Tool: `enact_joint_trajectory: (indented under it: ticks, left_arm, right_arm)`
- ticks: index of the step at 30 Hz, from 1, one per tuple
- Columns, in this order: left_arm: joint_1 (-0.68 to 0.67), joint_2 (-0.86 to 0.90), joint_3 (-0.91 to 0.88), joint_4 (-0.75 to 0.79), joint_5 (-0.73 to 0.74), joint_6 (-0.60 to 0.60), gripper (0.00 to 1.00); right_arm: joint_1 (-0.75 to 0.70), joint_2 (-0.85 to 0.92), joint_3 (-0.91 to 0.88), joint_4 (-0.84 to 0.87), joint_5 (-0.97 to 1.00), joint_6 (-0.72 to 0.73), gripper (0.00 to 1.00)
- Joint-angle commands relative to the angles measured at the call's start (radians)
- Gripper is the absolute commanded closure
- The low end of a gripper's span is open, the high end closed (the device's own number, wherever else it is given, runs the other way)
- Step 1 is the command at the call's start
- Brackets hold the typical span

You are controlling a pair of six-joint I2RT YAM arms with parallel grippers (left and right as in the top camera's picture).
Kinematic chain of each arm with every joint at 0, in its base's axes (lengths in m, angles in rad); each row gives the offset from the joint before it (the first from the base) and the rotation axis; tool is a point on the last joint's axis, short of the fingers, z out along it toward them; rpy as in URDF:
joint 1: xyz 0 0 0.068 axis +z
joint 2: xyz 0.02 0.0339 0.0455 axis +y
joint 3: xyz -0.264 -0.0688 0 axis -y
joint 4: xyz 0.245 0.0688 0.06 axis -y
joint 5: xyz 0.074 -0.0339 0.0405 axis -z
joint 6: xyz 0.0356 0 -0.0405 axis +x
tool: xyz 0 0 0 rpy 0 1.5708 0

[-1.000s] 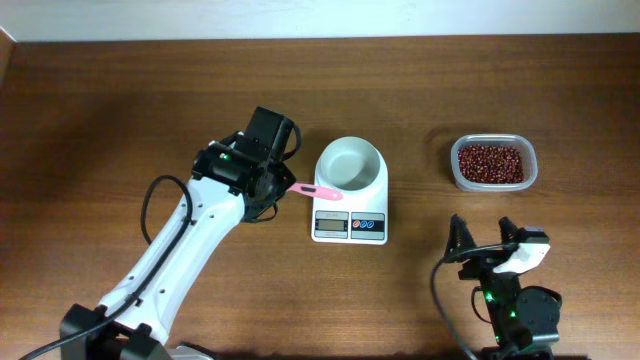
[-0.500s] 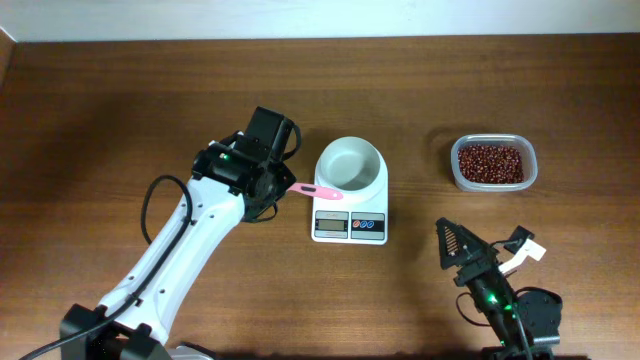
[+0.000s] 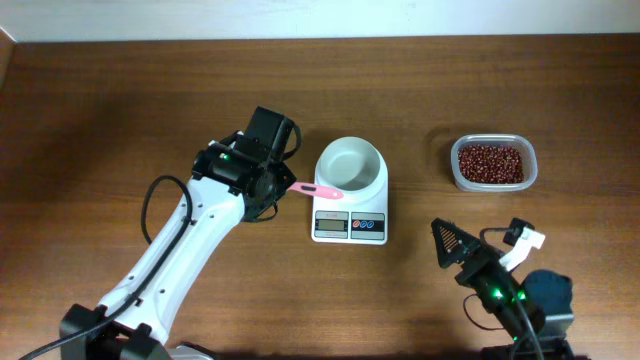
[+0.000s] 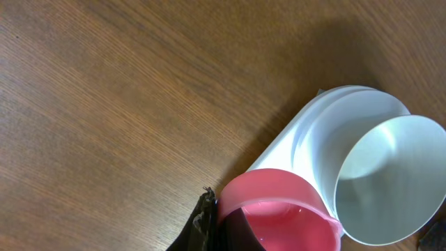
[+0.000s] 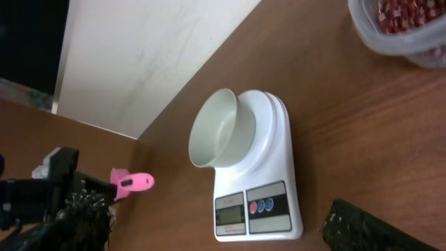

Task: Scoop and weigh 50g on scale
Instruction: 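Move the right gripper open toward the scoop handle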

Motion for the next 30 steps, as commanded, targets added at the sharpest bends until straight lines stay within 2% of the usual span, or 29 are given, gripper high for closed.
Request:
enact_joint_trajectory:
  ticks: [1,6,8,12,26,30]
  left_arm:
    - [-0.004,0.009,-0.008,0.001,-0.018,-0.016,1.00]
    - [-0.004,0.009,-0.008,0.001,-0.019,-0.017,1.00]
    - [-0.004,0.009,-0.008,-0.006,-0.018,-0.059,1.00]
    - [-0.004,0.009,-0.008,-0.024,-0.019,-0.111,1.00]
    - [-0.004,0.009,-0.010,-0.031,-0.018,-0.130,1.00]
    - [-0.004,0.009,-0.010,-0.059,-0.018,-0.214,1.00]
  right_arm:
    - [-0.006,0.126,0.075,-0.003,-0.052,-0.034,0.00]
    - [-0.006,0.286,0.095,0.134,-0.263,-0.033,0.01]
    - [-0.006,0.327,0.095,0.167,-0.312,-0.029,0.01]
    - [-0.006,0.358,0.095,0.167,-0.346,-0.029,0.01]
    - [-0.006,0.358,0.095,0.171,-0.346,-0.022,0.01]
    - [-0.006,0.358,0.095,0.170,-0.346,-0.022,0.01]
